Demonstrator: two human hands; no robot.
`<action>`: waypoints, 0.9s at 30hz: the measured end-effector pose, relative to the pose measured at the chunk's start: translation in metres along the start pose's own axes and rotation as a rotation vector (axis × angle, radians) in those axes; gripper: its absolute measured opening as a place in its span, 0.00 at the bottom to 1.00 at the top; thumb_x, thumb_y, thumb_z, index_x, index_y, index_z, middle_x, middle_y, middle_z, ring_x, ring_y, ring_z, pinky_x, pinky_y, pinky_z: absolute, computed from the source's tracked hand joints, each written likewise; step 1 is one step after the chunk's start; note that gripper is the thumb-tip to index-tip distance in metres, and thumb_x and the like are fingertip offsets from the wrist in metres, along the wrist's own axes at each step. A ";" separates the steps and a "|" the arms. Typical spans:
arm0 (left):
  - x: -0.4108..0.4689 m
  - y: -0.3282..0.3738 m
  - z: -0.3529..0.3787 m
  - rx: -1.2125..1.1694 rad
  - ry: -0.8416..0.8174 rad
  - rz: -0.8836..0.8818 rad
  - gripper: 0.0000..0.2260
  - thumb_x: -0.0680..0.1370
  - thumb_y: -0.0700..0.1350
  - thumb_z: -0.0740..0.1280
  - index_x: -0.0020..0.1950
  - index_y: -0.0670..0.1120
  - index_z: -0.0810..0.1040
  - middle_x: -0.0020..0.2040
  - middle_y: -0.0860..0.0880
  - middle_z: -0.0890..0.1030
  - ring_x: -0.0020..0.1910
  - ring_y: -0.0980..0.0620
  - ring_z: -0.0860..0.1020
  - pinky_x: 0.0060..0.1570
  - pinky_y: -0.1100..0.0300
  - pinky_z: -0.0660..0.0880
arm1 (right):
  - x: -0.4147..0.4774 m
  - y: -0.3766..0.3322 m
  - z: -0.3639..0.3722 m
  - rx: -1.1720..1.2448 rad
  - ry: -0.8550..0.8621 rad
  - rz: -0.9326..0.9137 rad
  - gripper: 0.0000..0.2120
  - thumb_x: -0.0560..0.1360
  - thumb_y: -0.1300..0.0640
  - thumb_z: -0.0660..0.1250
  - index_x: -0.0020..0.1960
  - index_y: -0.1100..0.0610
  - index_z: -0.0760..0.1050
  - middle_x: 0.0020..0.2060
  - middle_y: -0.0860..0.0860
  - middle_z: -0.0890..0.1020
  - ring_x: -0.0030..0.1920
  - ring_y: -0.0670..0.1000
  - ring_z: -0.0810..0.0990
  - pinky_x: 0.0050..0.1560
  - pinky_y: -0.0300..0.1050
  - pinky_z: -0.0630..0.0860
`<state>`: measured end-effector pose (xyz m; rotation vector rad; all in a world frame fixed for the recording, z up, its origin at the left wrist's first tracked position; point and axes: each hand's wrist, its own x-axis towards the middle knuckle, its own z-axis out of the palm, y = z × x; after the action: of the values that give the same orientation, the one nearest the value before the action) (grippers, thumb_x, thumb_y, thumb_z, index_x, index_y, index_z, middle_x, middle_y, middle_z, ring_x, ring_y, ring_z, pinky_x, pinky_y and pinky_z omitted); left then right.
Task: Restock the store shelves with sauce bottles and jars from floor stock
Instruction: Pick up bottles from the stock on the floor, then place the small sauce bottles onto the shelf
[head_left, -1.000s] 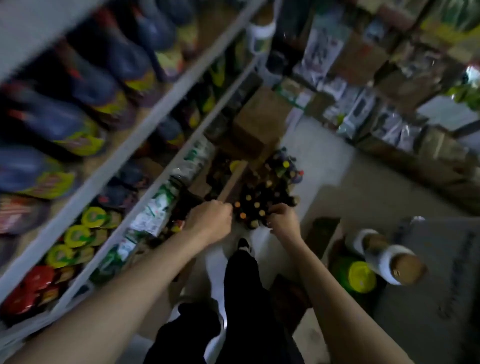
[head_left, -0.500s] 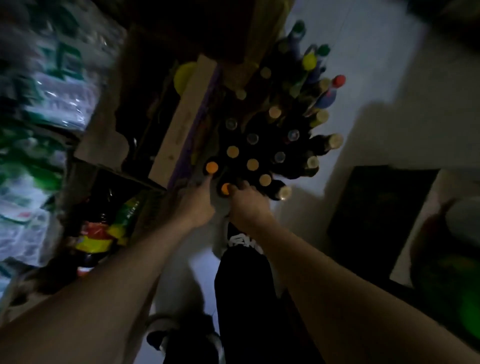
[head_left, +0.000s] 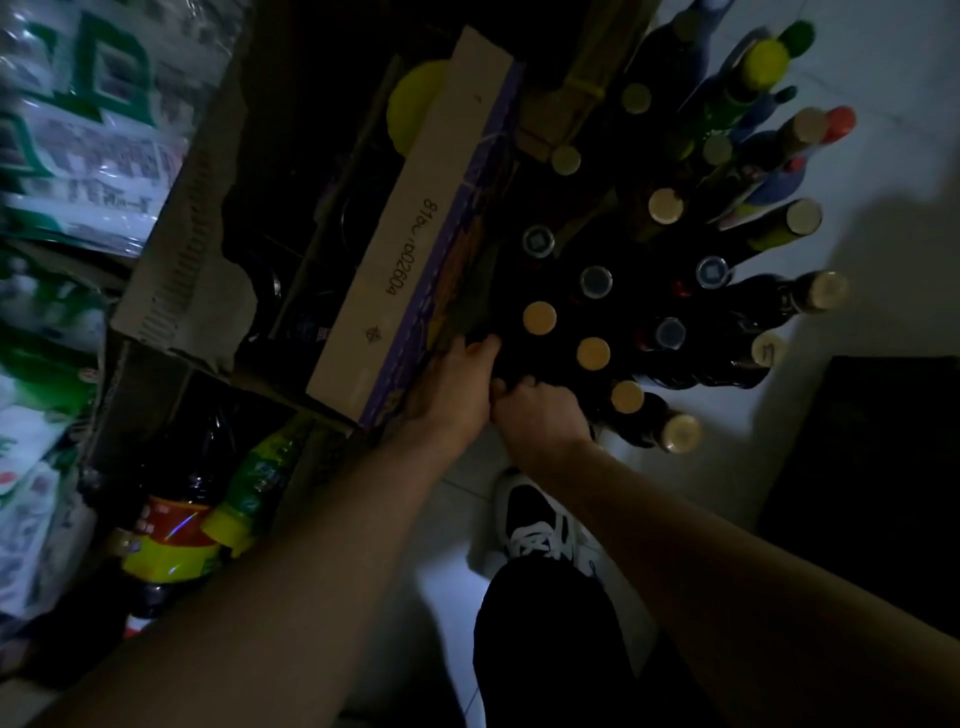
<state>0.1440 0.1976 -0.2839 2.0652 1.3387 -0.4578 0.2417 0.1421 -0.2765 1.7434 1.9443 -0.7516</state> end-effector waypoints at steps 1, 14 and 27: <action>0.003 0.001 -0.002 0.039 -0.025 0.012 0.17 0.81 0.45 0.61 0.69 0.49 0.66 0.63 0.38 0.70 0.57 0.36 0.75 0.46 0.50 0.71 | 0.000 0.003 -0.001 0.024 0.008 0.010 0.15 0.80 0.63 0.57 0.66 0.60 0.66 0.54 0.59 0.78 0.49 0.58 0.80 0.35 0.48 0.66; -0.065 0.024 -0.075 0.450 0.038 0.204 0.12 0.79 0.42 0.60 0.62 0.43 0.68 0.49 0.41 0.80 0.45 0.41 0.81 0.32 0.54 0.66 | -0.064 -0.014 -0.047 0.251 -0.003 0.147 0.18 0.76 0.60 0.64 0.64 0.56 0.67 0.52 0.57 0.77 0.45 0.59 0.80 0.41 0.52 0.79; -0.347 0.076 -0.398 0.343 0.277 0.410 0.13 0.78 0.56 0.60 0.58 0.49 0.67 0.45 0.44 0.81 0.42 0.40 0.79 0.33 0.54 0.67 | -0.340 -0.091 -0.331 0.260 0.380 0.217 0.07 0.73 0.54 0.63 0.50 0.52 0.70 0.37 0.49 0.79 0.34 0.54 0.79 0.29 0.45 0.72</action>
<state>0.0469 0.2039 0.2406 2.6899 0.9862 -0.2364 0.2085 0.0888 0.2025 2.3569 1.9052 -0.6540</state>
